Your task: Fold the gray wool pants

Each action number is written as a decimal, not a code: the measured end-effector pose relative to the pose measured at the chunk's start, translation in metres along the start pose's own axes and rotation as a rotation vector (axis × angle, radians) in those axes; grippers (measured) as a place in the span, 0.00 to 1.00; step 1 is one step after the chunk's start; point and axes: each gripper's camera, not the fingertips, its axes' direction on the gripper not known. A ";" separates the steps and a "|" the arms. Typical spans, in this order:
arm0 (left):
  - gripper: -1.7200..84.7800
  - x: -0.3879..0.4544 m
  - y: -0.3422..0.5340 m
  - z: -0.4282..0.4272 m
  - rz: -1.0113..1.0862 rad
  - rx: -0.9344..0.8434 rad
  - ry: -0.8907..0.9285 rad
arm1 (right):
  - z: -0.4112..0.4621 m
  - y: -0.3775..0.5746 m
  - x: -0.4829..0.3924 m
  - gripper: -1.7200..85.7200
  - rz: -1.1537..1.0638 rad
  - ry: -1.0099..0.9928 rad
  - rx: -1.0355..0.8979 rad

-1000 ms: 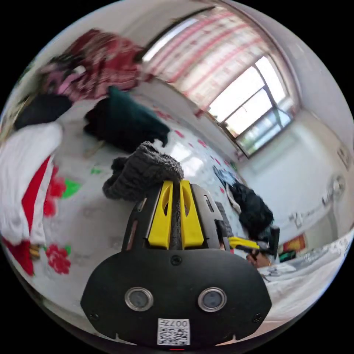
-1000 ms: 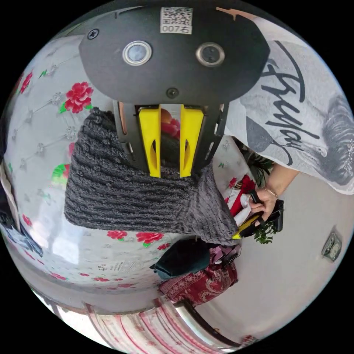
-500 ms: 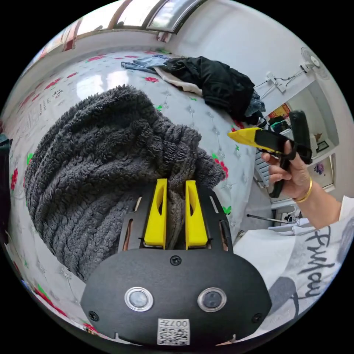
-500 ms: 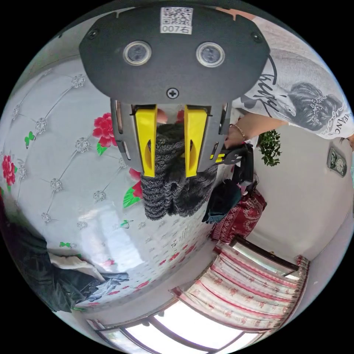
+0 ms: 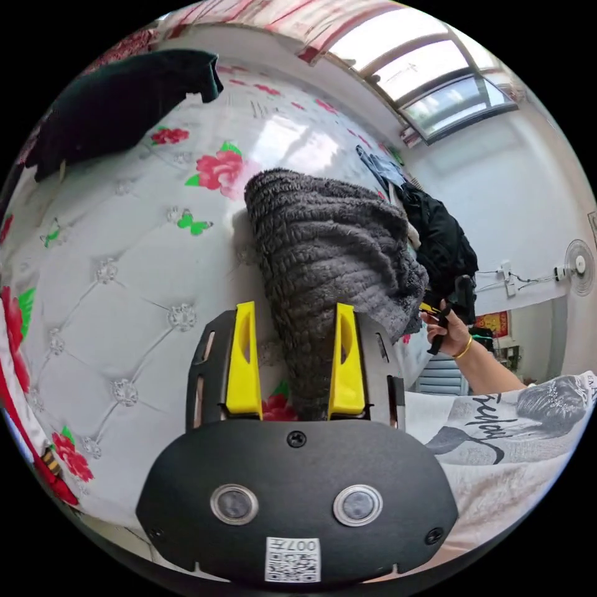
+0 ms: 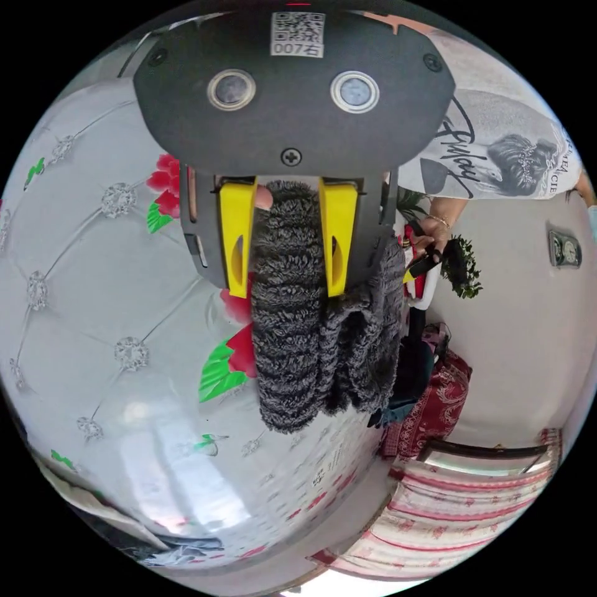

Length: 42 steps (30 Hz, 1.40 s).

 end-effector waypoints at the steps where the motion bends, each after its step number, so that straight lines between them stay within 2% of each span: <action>1: 0.18 -0.008 -0.007 0.016 -0.002 -0.034 0.037 | 0.005 -0.004 0.001 0.15 0.009 -0.019 -0.026; 6: 0.11 -0.037 -0.039 0.031 -0.071 -0.045 0.232 | -0.003 -0.032 -0.012 0.11 0.053 -0.119 -0.033; 10: 0.09 -0.042 -0.088 -0.049 0.028 0.101 0.309 | -0.025 -0.072 -0.070 0.08 -0.059 -0.218 0.010; 15: 0.09 -0.051 -0.160 -0.189 0.131 0.293 0.217 | -0.034 -0.166 -0.237 0.07 -0.386 -0.327 0.093; 18: 0.10 -0.069 -0.190 -0.283 0.140 0.451 0.134 | -0.014 -0.214 -0.334 0.08 -0.508 -0.406 0.154; 21: 0.11 -0.095 -0.216 -0.344 0.075 0.527 -0.034 | 0.033 -0.255 -0.406 0.09 -0.535 -0.411 0.162; 23: 0.13 -0.124 -0.218 -0.352 -0.076 0.531 -0.249 | 0.072 -0.268 -0.429 0.10 -0.544 -0.323 0.131; 26: 0.12 -0.146 -0.186 -0.308 -0.209 0.477 -0.481 | 0.136 -0.256 -0.422 0.11 -0.545 -0.141 0.050; 28: 0.11 -0.149 -0.157 -0.256 -0.206 0.418 -0.533 | 0.166 -0.229 -0.394 0.11 -0.558 -0.036 -0.004; 30: 0.10 -0.150 -0.128 -0.190 -0.187 0.285 -0.548 | 0.193 -0.180 -0.342 0.10 -0.601 0.070 -0.137; 32: 0.09 -0.140 -0.094 -0.097 -0.164 0.052 -0.569 | 0.197 -0.140 -0.295 0.11 -0.590 0.171 -0.240; 34: 0.08 -0.115 -0.073 -0.043 -0.112 -0.064 -0.583 | 0.178 -0.102 -0.247 0.11 -0.546 0.275 -0.274; 37: 0.07 -0.062 -0.062 0.013 -0.021 -0.149 -0.598 | 0.111 -0.059 -0.177 0.11 -0.386 0.464 -0.179; 42: 0.06 -0.007 -0.094 0.058 0.028 -0.181 -0.537 | -0.058 -0.027 -0.086 0.13 -0.003 0.731 0.258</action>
